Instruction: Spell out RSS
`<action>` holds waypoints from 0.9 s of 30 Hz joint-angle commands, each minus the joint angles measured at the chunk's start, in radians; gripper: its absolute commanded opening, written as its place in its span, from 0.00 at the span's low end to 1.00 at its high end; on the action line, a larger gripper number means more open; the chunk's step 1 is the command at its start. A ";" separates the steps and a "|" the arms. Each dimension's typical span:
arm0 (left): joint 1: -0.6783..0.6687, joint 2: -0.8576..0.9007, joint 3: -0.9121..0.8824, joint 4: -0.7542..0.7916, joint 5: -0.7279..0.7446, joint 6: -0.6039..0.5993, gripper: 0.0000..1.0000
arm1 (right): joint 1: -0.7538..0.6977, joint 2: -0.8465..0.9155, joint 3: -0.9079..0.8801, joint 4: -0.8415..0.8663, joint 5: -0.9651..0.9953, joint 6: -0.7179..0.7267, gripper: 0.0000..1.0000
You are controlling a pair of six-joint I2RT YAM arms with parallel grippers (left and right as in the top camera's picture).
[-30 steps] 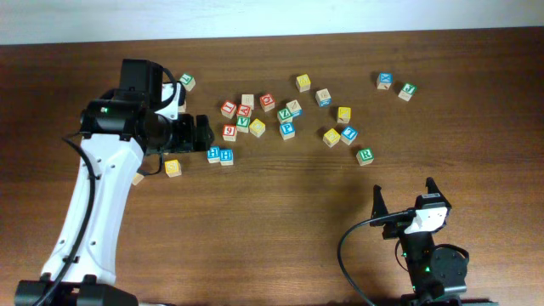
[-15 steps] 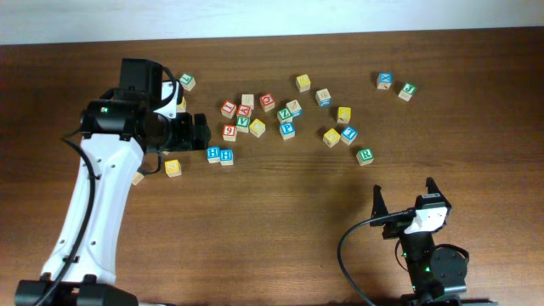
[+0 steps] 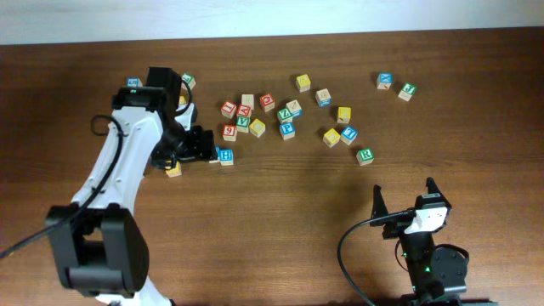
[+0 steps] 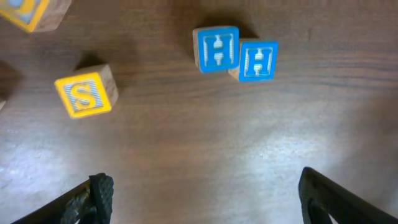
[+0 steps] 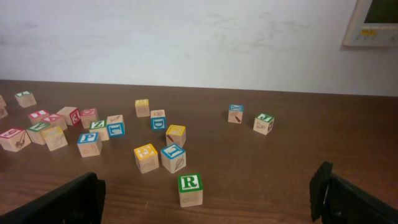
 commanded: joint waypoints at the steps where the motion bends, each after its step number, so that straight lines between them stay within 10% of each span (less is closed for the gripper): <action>1: -0.004 0.043 0.007 0.037 0.093 -0.002 0.72 | -0.007 -0.007 -0.005 -0.005 0.008 0.011 0.98; 2: -0.004 0.047 0.006 0.071 0.131 -0.002 0.65 | -0.007 -0.007 -0.005 -0.005 0.008 0.011 0.98; 4: -0.006 0.047 0.006 0.129 0.185 -0.002 0.99 | -0.007 -0.007 -0.005 -0.005 0.008 0.010 0.98; 13: -0.006 0.049 0.006 0.183 -0.012 -0.100 0.99 | -0.007 -0.007 -0.005 -0.005 0.008 0.011 0.98; 27: -0.080 0.048 0.007 0.171 0.250 -0.074 0.99 | -0.007 -0.007 -0.005 -0.005 0.008 0.011 0.98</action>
